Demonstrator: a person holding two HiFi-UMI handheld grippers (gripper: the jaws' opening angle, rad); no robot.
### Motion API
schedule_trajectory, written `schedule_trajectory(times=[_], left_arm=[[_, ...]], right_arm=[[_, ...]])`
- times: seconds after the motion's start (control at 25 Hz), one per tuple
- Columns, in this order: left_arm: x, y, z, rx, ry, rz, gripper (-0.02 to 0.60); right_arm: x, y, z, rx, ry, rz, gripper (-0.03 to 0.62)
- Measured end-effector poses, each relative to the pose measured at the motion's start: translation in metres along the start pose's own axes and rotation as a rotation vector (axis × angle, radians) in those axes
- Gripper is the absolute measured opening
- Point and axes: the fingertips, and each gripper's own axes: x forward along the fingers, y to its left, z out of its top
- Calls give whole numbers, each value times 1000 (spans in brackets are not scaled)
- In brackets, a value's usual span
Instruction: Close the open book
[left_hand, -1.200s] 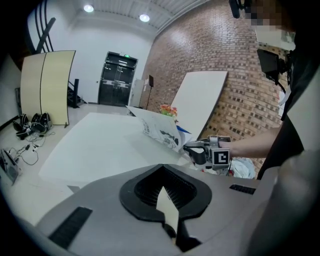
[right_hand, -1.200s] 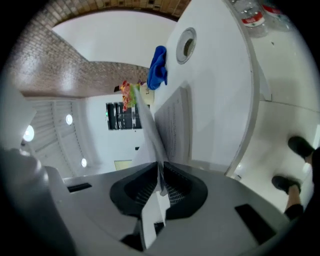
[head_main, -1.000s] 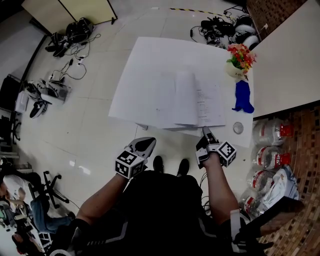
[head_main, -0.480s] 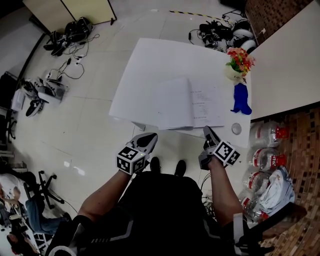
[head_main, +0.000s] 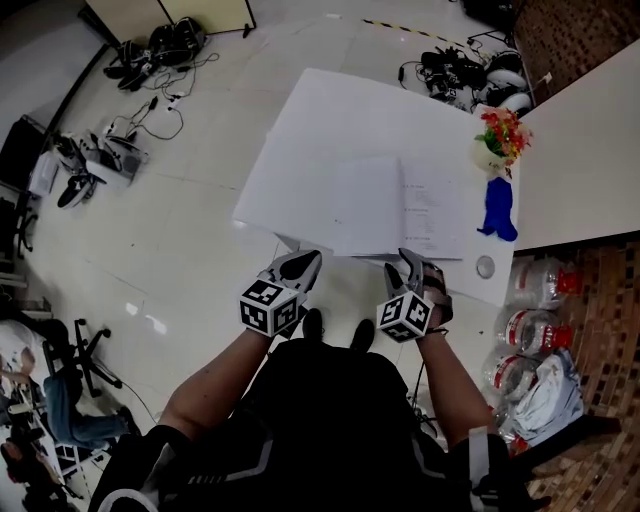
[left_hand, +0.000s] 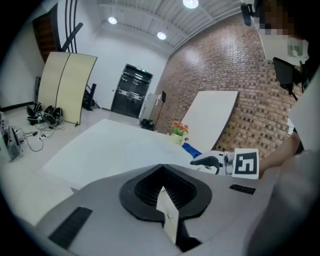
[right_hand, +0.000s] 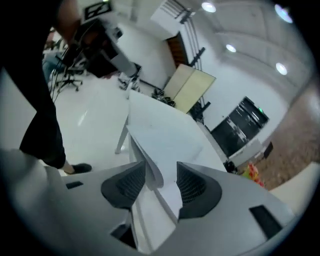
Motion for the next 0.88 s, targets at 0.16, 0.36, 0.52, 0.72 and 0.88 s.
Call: schedule_trajectory(times=[0.16,0.36,0.52,0.72,0.88], left_arm=[[0,17,3,-64,-65,7,-5],[-7,39,0,-84,-76,64,-5],[-12,48,-6,-106,-72,81,-5],[-18,51,-11,-118,-66,80,-5],[-20,51,-8,-110,-70,67,-5]], right_arm=[[27,16,2,-274,56,-70,152],[44,33,10,-435,68,-100,152],[57,33,13,-456,79,-125,152],[60,31,25,-455,60,-167,150],[54,31,30,-427,30,-207,33]])
